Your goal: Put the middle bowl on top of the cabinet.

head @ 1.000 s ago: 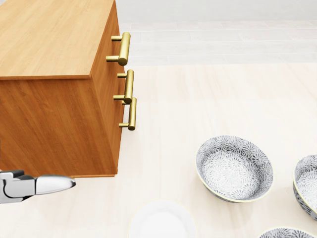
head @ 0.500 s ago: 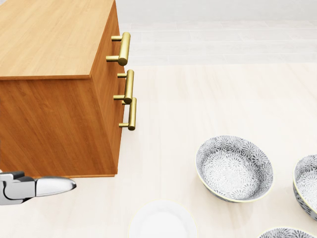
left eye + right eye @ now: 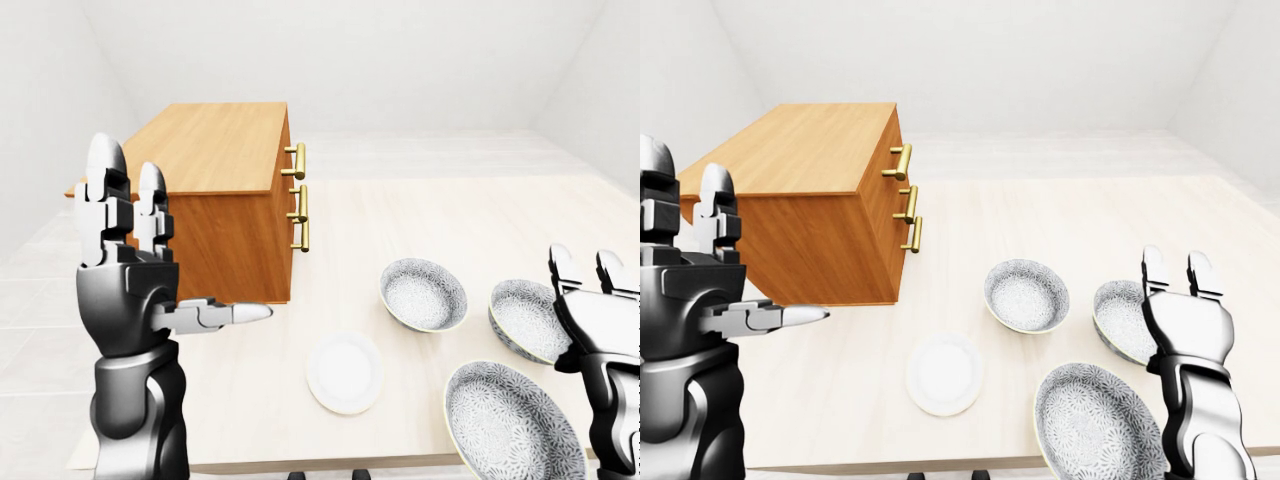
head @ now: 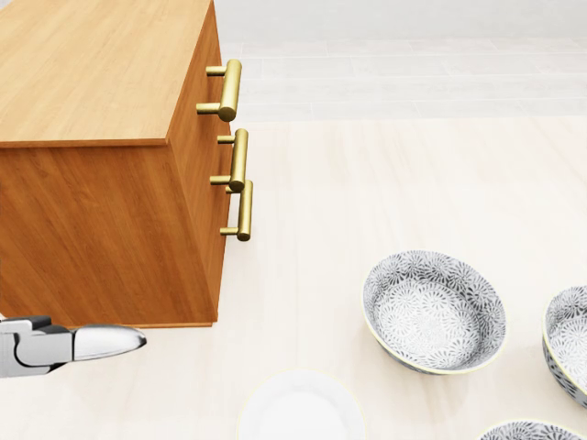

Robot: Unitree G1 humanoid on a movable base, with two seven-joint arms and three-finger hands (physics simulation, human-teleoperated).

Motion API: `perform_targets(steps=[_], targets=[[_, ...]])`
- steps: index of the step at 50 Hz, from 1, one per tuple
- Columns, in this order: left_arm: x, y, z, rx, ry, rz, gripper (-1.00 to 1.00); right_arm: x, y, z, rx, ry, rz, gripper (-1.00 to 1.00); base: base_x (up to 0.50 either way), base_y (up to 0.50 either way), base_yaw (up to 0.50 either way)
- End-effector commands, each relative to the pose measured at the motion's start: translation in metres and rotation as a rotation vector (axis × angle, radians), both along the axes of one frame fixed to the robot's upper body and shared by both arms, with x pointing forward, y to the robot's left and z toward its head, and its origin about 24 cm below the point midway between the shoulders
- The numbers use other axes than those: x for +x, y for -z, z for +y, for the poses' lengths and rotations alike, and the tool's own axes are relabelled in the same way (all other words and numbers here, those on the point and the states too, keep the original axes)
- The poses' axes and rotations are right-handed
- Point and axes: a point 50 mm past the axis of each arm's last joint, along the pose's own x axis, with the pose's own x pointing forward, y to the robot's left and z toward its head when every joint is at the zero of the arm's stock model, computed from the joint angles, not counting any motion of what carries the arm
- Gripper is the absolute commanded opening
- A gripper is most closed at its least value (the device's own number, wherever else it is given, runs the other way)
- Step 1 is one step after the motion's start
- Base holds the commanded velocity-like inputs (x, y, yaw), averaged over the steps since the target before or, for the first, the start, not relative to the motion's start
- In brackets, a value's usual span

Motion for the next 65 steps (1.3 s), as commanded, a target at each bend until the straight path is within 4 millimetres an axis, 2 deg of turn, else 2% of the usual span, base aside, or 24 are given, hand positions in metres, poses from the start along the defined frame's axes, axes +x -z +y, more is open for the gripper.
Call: perform_targets(steps=[1, 14, 22, 37, 38, 39, 44, 51, 53, 65], targets=[[0.002, 0.003, 0.001, -0.007, -0.013, 0.015, 1.0, 0.002, 0.001, 0.004, 0.007, -0.016, -0.021, 1.0, 0.0, 0.0, 0.0], [0.002, 0.003, 0.001, -0.006, -0.014, 0.014, 1.0, 0.002, 0.001, 0.004, 0.007, -0.016, -0.021, 1.0, 0.0, 0.0, 0.0], [0.005, 0.005, 0.001, -0.002, -0.025, 0.029, 1.0, 0.006, 0.024, -0.003, 0.052, -0.004, 0.015, 1.0, 0.0, 0.0, 0.0], [0.003, 0.004, 0.001, -0.004, -0.024, 0.021, 1.0, 0.002, 0.04, -0.015, 0.012, 0.012, 0.047, 1.0, 0.0, 0.0, 0.0], [0.002, 0.004, 0.001, -0.006, -0.026, 0.019, 1.0, 0.001, 0.046, -0.016, 0.009, 0.017, 0.052, 1.0, 0.0, 0.0, 0.0], [0.002, 0.004, 0.001, -0.005, -0.027, 0.019, 1.0, 0.001, 0.041, -0.017, 0.019, 0.017, 0.048, 1.0, 0.0, 0.0, 0.0], [0.003, 0.004, 0.001, -0.003, -0.032, 0.02, 1.0, 0.002, 0.043, -0.017, 0.021, 0.014, 0.058, 1.0, 0.0, 0.0, 0.0], [0.003, 0.004, 0.0, 0.001, -0.033, 0.022, 1.0, 0.003, 0.056, -0.016, 0.014, 0.005, 0.085, 1.0, 0.0, 0.0, 0.0], [0.003, 0.004, 0.0, 0.001, -0.033, 0.019, 1.0, 0.003, 0.052, -0.014, 0.019, -0.002, 0.085, 1.0, 0.0, 0.0, 0.0], [0.002, 0.004, 0.001, 0.001, -0.038, 0.023, 1.0, 0.007, 0.062, -0.007, 0.005, -0.035, 0.107, 1.0, 0.0, 0.0, 0.0]])
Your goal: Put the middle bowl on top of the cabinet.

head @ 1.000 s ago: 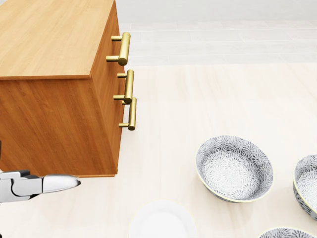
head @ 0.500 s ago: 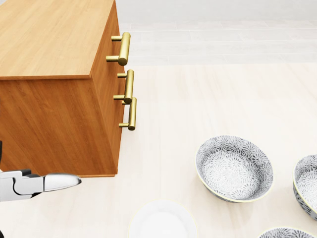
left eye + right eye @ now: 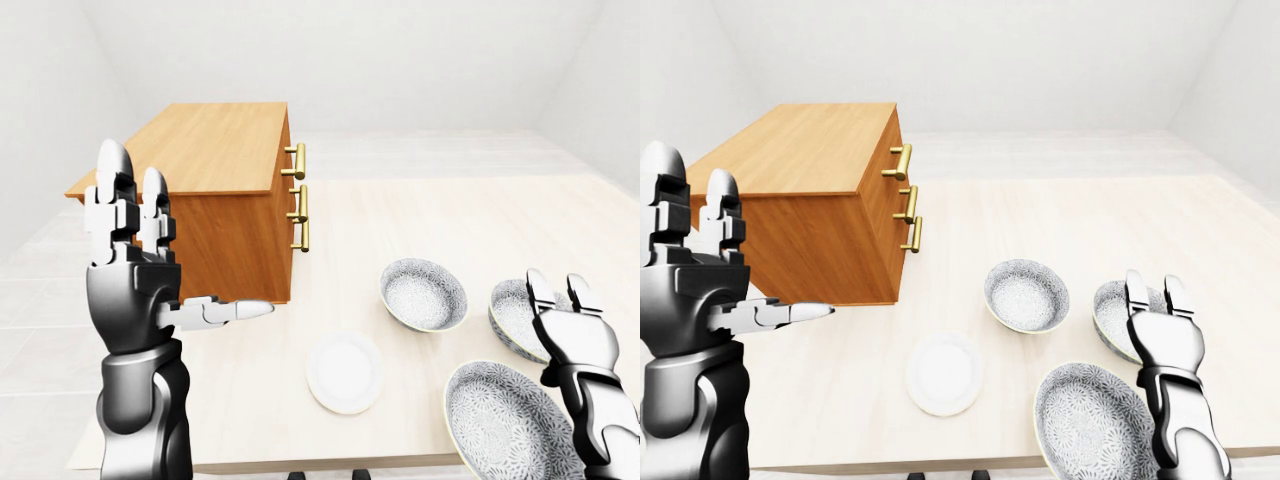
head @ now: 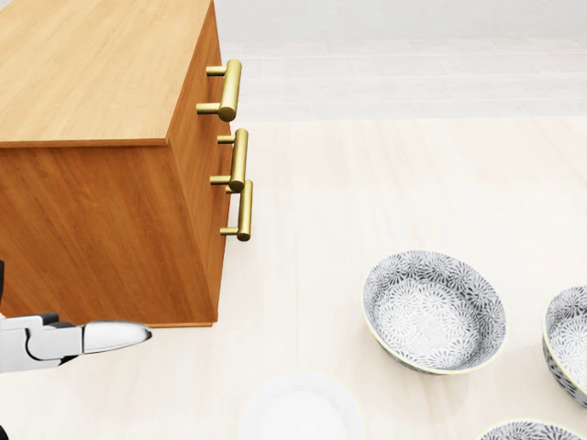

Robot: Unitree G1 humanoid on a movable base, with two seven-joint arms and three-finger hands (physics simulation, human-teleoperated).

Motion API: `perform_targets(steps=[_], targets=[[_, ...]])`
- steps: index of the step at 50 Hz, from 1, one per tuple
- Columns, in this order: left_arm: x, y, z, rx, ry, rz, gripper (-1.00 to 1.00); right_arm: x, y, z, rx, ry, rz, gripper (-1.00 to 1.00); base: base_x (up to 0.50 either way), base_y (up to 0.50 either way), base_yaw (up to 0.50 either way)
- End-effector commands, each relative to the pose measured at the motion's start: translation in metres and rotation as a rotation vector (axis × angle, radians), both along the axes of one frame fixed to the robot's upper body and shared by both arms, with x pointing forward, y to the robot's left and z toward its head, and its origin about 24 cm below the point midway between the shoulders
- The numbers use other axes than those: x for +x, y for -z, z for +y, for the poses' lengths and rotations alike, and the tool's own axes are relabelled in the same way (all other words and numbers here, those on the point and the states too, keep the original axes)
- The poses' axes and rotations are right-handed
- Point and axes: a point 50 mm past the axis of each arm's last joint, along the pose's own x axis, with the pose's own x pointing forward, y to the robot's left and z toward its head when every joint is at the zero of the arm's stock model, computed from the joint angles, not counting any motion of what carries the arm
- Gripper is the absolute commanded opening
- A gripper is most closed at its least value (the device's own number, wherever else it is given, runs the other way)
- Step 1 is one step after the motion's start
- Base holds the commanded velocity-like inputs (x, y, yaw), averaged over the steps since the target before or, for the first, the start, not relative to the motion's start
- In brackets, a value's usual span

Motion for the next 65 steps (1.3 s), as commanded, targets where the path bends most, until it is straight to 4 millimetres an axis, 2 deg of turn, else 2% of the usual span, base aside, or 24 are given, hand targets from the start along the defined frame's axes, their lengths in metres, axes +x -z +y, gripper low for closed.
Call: perform_targets(steps=[1, 10, 12, 13, 14, 25, 33, 42, 44, 45, 49, 51, 59, 65], targets=[[-0.002, -0.001, 0.001, -0.017, 0.002, -0.006, 1.0, 0.003, 0.006, 0.005, 0.001, -0.025, 0.012, 1.0, 0.0, 0.0, 0.0], [-0.002, -0.002, 0.001, -0.021, 0.0, -0.014, 1.0, -0.001, 0.008, -0.003, 0.001, -0.005, 0.016, 1.0, 0.0, 0.0, 0.0], [-0.002, -0.002, 0.001, -0.02, 0.001, -0.015, 1.0, -0.001, 0.009, -0.003, 0.002, -0.003, 0.019, -0.32, 0.0, 0.0, 0.0], [-0.002, -0.002, 0.0, -0.02, 0.002, -0.013, 1.0, -0.001, 0.009, -0.003, 0.0, -0.005, 0.019, -0.8, 0.0, 0.0, 0.0], [-0.002, -0.002, 0.001, -0.021, 0.003, -0.014, 1.0, 0.0, 0.011, -0.002, -0.003, -0.007, 0.018, -1.0, 0.0, 0.0, 0.0], [-0.001, 0.001, 0.001, -0.015, 0.007, 0.0, 1.0, -0.001, 0.01, -0.002, 0.0, -0.006, 0.017, -1.0, 0.0, 0.0, 0.0], [-0.002, 0.0, 0.0, -0.013, 0.008, -0.004, 1.0, -0.003, -0.001, -0.005, 0.003, 0.005, -0.007, -1.0, 0.0, 0.0, 0.0], [0.0, 0.002, 0.0, -0.014, 0.008, 0.007, 1.0, -0.003, -0.052, -0.003, -0.007, 0.014, -0.101, -1.0, 0.0, 0.0, 0.0], [0.0, 0.002, 0.0, -0.014, 0.009, 0.008, 1.0, -0.003, -0.057, -0.003, -0.005, 0.02, -0.112, -1.0, 0.0, 0.0, 0.0], [0.0, 0.001, 0.0, -0.013, 0.009, 0.005, 1.0, -0.004, -0.068, -0.001, -0.009, 0.014, -0.135, -1.0, 0.0, 0.0, 0.0], [0.0, 0.002, 0.0, -0.013, 0.009, 0.009, 1.0, -0.004, -0.074, 0.002, -0.012, 0.018, -0.149, -1.0, 0.0, 0.0, 0.0], [-0.001, 0.001, 0.0, -0.013, 0.009, 0.004, 1.0, -0.003, -0.065, 0.003, -0.04, 0.021, -0.145, -1.0, 0.0, 0.0, 0.0], [-0.002, 0.0, -0.001, -0.013, 0.016, -0.005, 1.0, 0.0, -0.094, 0.012, -0.005, -0.014, -0.204, -1.0, 0.0, 0.0, 0.0], [-0.001, -0.001, 0.0, -0.017, 0.009, -0.009, 1.0, 0.005, -0.1, 0.021, -0.005, -0.04, -0.211, -1.0, 0.0, 0.0, 0.0]])
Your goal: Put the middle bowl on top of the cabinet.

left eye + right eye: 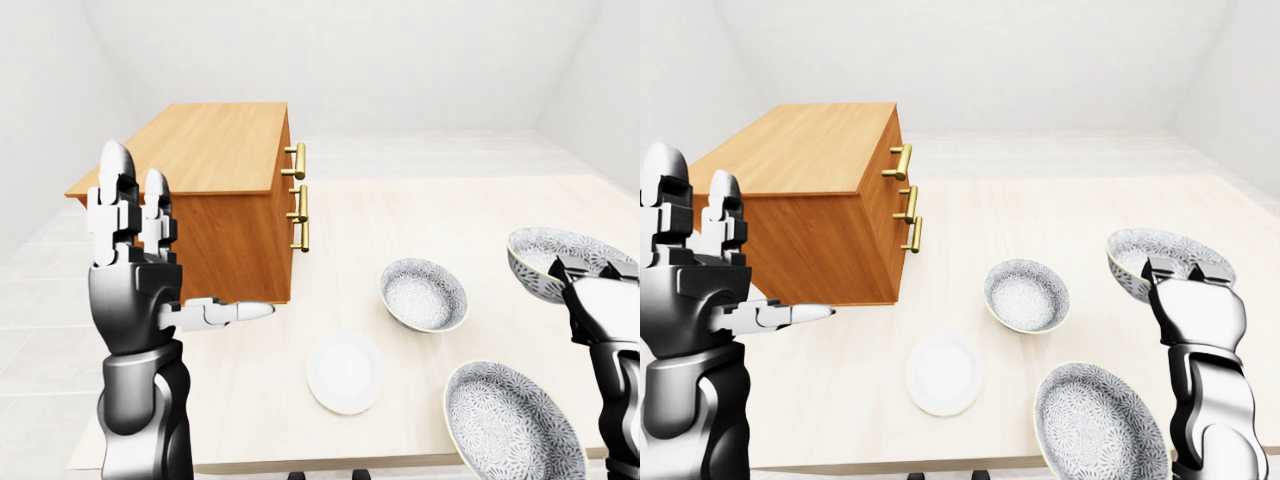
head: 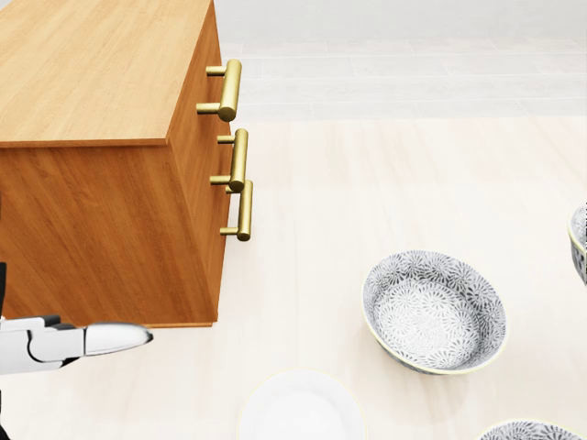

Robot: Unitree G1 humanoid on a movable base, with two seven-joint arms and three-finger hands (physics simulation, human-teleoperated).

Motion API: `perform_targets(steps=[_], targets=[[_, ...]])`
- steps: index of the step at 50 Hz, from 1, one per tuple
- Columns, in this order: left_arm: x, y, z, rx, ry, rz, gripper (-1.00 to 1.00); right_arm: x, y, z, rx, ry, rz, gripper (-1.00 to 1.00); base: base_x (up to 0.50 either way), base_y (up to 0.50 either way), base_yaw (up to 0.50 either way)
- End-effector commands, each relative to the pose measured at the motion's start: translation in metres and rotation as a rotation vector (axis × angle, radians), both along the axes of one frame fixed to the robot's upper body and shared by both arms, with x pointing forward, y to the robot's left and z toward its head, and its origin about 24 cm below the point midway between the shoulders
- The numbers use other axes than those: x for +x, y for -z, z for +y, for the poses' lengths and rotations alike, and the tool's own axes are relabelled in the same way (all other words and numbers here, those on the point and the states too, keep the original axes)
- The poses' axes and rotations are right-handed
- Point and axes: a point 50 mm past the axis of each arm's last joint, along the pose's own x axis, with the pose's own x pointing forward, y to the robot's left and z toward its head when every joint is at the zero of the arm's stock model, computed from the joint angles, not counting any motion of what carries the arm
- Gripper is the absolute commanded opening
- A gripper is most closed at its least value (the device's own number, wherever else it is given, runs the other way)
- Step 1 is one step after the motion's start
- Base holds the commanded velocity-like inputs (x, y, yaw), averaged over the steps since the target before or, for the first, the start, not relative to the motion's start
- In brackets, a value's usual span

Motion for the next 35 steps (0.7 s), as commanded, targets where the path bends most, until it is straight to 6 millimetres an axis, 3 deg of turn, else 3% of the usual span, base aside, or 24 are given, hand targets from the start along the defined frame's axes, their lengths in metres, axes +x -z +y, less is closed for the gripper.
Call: perform_targets(steps=[1, 6, 22, 35], targets=[[-0.003, -0.004, 0.0, -0.024, 0.02, -0.027, 1.0, 0.005, -0.027, 0.013, 0.026, -0.052, -0.09, -1.0, 0.0, 0.0, 0.0], [-0.001, -0.003, 0.0, -0.015, 0.01, -0.02, 1.0, 0.012, -0.045, 0.024, 0.021, -0.101, -0.129, -1.0, 0.0, 0.0, 0.0], [-0.002, -0.005, -0.001, -0.013, 0.021, -0.027, 1.0, 0.026, -0.076, 0.048, 0.0, -0.205, -0.175, -1.0, 0.0, 0.0, 0.0], [-0.001, -0.002, 0.0, -0.015, 0.02, -0.011, 1.0, 0.047, -0.09, 0.078, -0.018, -0.315, -0.191, -1.0, 0.0, 0.0, 0.0]])
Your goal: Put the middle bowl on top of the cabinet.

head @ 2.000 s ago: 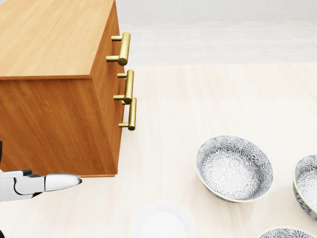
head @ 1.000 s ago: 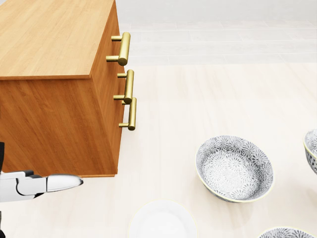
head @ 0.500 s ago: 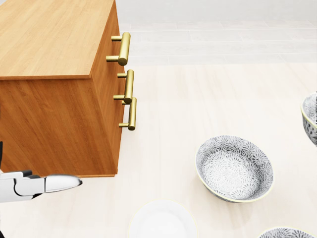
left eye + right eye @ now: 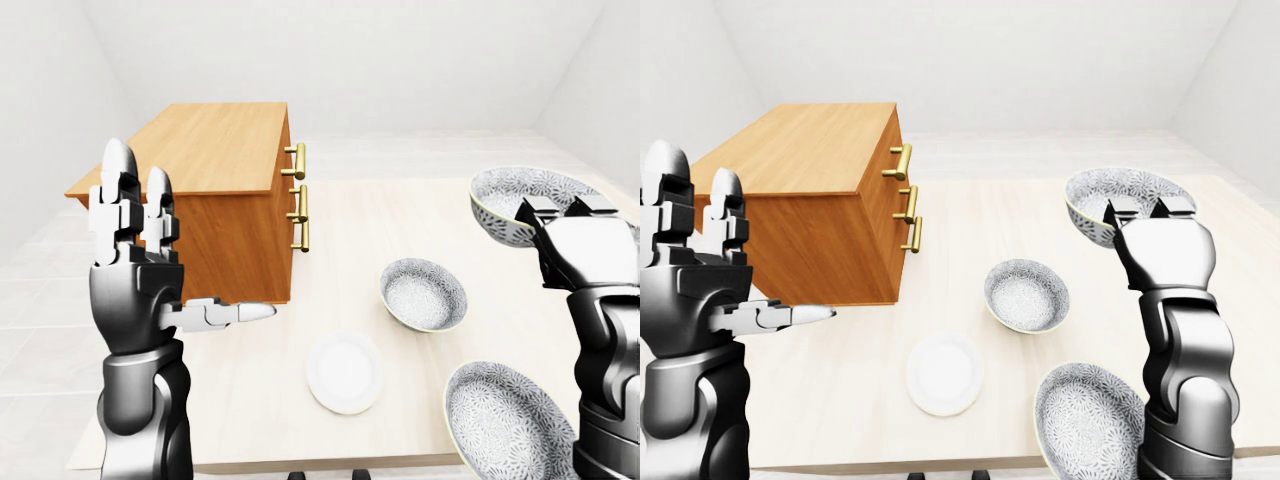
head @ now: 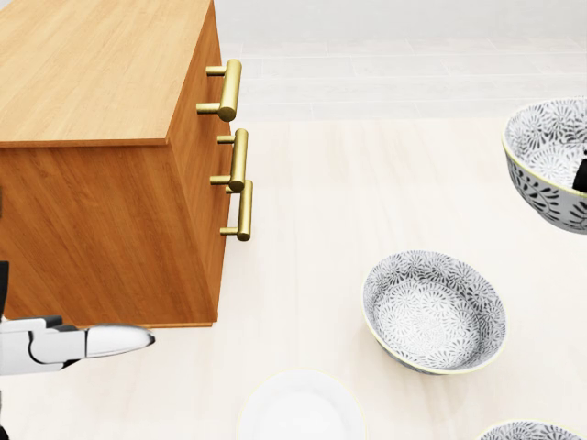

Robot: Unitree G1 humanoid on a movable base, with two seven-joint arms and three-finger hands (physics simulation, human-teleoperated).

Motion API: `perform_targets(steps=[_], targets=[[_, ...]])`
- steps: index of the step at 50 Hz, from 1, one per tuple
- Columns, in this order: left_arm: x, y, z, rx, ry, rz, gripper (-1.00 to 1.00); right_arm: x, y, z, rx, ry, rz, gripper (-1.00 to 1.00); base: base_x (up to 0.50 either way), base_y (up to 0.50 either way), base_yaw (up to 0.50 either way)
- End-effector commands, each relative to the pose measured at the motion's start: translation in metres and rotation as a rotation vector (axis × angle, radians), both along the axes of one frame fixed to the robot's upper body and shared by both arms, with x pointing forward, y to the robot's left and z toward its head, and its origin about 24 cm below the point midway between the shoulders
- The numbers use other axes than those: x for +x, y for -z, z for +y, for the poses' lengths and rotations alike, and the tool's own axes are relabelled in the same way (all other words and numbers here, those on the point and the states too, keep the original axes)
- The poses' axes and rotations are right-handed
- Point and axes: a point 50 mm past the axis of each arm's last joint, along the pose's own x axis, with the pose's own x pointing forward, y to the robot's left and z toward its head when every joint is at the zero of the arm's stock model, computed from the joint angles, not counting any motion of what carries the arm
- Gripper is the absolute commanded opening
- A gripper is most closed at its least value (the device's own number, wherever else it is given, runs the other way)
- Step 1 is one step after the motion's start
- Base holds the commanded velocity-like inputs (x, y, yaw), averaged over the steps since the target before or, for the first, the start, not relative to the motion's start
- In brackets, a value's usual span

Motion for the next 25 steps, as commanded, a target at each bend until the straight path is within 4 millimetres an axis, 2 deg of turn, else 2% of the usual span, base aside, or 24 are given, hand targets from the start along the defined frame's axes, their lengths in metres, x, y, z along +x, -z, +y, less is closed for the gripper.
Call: perform_targets(steps=[1, 9, 19, 25], targets=[[0.0, 0.0, 0.001, -0.018, 0.004, -0.002, 1.0, 0.015, -0.022, 0.027, 0.009, -0.128, -0.062, -1.0, 0.0, 0.0, 0.0], [0.001, 0.001, 0.001, -0.019, 0.007, 0.001, 1.0, 0.026, -0.029, 0.046, -0.004, -0.191, -0.069, -1.0, 0.0, 0.0, 0.0], [0.0, 0.001, 0.0, -0.013, 0.013, 0.004, 1.0, 0.032, -0.038, 0.058, -0.026, -0.226, -0.072, -1.0, 0.0, 0.0, 0.0], [0.0, 0.002, 0.001, -0.012, 0.005, 0.006, 1.0, 0.038, -0.054, 0.069, -0.052, -0.252, -0.085, -1.0, 0.0, 0.0, 0.0]])
